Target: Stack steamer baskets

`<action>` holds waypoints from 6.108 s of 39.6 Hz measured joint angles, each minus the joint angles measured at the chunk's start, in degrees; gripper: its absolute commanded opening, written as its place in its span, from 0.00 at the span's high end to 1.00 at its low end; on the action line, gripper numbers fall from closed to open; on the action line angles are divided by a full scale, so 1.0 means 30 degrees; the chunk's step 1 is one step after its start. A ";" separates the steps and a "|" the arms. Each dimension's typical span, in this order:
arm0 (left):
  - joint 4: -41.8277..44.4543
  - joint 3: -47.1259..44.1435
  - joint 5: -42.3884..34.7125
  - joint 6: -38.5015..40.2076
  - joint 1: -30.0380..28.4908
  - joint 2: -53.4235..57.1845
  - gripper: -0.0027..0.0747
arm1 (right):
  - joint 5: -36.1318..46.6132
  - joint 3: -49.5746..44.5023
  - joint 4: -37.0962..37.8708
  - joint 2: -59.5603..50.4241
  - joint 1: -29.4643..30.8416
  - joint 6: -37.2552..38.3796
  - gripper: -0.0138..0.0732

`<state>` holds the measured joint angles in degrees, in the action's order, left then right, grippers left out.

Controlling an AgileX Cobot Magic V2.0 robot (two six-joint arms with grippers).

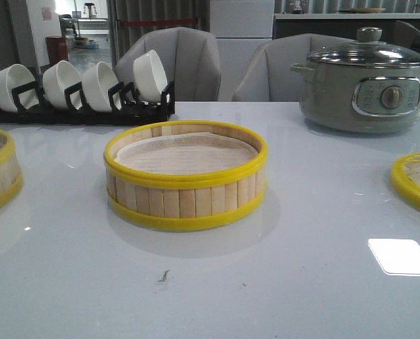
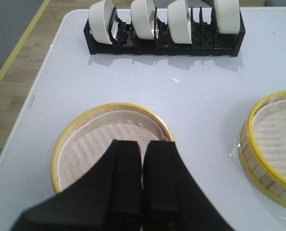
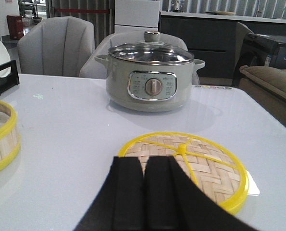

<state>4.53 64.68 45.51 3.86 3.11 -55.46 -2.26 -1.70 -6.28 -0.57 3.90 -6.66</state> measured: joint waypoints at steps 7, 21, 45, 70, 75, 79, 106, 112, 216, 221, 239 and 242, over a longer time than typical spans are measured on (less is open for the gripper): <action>-0.0086 0.0000 -0.0222 0.0000 0.0000 -0.0074 0.86 | 0.0000 0.0000 0.0000 0.0000 0.0000 0.0000 0.78; -0.0841 0.0000 -0.0956 0.0000 0.0000 -0.0074 0.86 | 0.0000 0.0000 -0.0008 0.0000 0.0000 0.0000 0.78; -0.0841 0.0000 -0.0878 0.0000 0.0000 -0.0074 0.86 | 0.0986 0.0000 -0.0331 0.0000 0.0000 0.0522 0.78; -0.0728 0.0000 -0.0714 0.0000 0.0000 -0.0074 0.86 | -0.7416 1.1002 0.0299 0.9014 -0.0469 0.2614 0.78; -0.0696 0.0000 -0.0148 0.0000 0.0000 -0.0074 0.86 | -0.8092 1.2854 0.0314 1.1862 -0.0469 0.2614 0.78; -0.0696 0.0000 0.0154 0.0000 0.0000 -0.0074 0.86 | -0.8122 1.3436 0.0314 1.2679 -0.0469 0.2614 0.78; -0.0696 0.0000 0.1000 -0.0475 0.0000 -0.0291 0.86 | -0.6180 1.3564 0.0236 1.2814 -0.0469 0.2653 0.62; -0.0696 0.0000 0.0673 -0.0690 0.0000 -0.0291 0.79 | -0.6180 1.3564 0.0204 1.2814 -0.0469 0.2653 0.46; -0.3513 1.2214 0.2461 -0.1874 1.1615 -1.7540 0.85 | -0.6593 1.3564 0.0204 1.2859 -0.0469 0.2653 0.45; -0.3556 1.2254 0.2004 -0.1874 1.2907 -1.8197 0.85 | -0.6992 1.3564 0.0204 1.2859 -0.0469 0.2653 0.45; -0.3284 1.2254 0.0913 -0.1874 1.3306 -2.0175 0.85 | -0.7523 1.3564 0.0204 1.2859 -0.0469 0.2653 0.45; -0.3521 1.2254 0.0874 -0.1874 1.3306 -2.0358 0.85 | -0.7523 1.3564 0.0204 1.2859 -0.0469 0.2653 0.45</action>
<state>-6.03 101.44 48.13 -1.76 43.03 -116.53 -24.83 38.99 -5.66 38.01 2.50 1.29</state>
